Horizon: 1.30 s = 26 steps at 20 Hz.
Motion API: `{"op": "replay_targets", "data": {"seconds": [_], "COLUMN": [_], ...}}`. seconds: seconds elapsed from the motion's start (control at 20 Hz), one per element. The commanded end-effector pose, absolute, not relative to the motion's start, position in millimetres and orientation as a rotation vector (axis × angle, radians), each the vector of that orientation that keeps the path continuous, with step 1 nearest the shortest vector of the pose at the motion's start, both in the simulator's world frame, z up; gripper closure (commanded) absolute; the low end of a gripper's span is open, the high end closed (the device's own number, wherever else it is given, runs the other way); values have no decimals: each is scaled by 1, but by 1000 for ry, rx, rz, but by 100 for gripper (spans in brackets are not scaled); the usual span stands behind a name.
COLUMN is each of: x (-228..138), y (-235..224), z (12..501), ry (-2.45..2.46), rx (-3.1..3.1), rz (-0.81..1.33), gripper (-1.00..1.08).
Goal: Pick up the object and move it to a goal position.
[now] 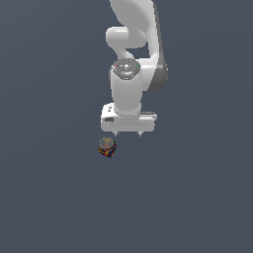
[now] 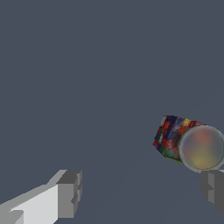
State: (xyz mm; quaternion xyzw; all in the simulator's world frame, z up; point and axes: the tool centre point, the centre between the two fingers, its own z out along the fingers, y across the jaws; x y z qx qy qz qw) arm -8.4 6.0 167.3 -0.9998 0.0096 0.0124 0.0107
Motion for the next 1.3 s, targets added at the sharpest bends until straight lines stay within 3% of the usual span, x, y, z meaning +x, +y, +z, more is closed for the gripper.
{"op": "replay_targets", "data": {"seconds": [0.0,0.75,1.25], "x": [-8,-16,-13], "y": [6,-12,-50], "z": [167,176,144], "ry": [30,83,329], "rx": [-3120,-3120,-3109], "rz": [39,59,33], "gripper": [-92,-92,-92]}}
